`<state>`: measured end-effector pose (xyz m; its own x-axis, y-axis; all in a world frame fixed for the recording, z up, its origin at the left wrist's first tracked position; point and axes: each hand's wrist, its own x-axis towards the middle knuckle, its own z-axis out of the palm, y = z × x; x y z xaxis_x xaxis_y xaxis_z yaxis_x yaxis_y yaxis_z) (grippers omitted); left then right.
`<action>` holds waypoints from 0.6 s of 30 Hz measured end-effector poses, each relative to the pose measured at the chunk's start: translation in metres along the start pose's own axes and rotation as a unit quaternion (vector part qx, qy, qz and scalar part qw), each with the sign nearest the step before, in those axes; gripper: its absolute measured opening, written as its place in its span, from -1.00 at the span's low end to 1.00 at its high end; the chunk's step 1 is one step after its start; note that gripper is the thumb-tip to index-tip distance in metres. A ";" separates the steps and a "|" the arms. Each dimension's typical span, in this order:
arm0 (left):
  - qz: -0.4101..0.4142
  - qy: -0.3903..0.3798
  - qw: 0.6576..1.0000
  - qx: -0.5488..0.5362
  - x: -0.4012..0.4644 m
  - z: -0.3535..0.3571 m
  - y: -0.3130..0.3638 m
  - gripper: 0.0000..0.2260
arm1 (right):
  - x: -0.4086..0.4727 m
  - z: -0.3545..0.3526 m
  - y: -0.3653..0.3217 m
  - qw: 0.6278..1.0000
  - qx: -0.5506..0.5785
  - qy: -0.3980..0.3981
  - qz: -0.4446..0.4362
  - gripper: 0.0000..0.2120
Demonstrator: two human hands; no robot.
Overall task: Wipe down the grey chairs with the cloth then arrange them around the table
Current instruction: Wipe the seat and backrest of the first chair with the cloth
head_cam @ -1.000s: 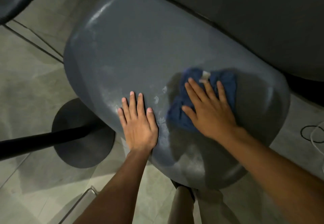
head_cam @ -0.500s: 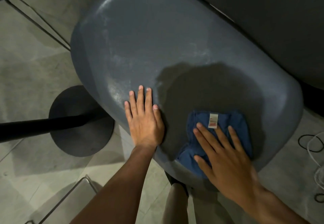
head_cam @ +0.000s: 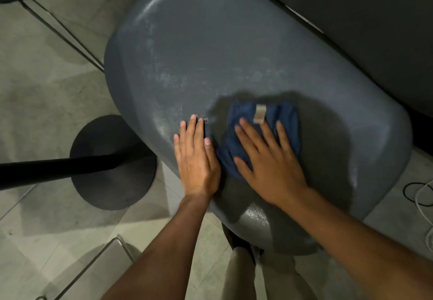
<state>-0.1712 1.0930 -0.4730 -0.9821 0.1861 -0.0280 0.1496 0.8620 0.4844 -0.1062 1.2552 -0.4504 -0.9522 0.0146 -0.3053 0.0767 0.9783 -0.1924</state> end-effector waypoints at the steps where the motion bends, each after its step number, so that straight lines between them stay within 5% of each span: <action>1: -0.009 0.000 1.000 -0.030 0.000 -0.003 0.000 -0.56 | -0.032 0.003 -0.003 1.000 -0.007 -0.009 -0.009 -0.35; 6: -0.035 -0.024 0.993 -0.108 0.003 -0.020 -0.005 -0.59 | -0.127 0.009 -0.010 0.998 -0.006 -0.054 -0.034 -0.34; 13: -0.048 -0.037 0.990 -0.127 -0.014 -0.029 0.012 -0.62 | -0.025 -0.009 -0.017 0.996 0.036 -0.073 0.036 -0.29; 16: 0.027 -0.050 0.990 -0.129 -0.031 -0.026 0.039 -0.63 | 0.001 -0.033 -0.009 0.984 0.169 -0.039 0.049 -0.41; 18: 0.077 -0.061 0.988 -0.117 -0.037 -0.015 0.063 -0.63 | -0.005 -0.049 0.006 0.961 0.262 0.059 0.068 -0.55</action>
<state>-0.1275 1.1337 -0.4287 -0.9263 0.3750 -0.0366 0.2518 0.6885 0.6801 -0.1157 1.2713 -0.4048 -0.9471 0.1885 -0.2597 0.3123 0.7275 -0.6109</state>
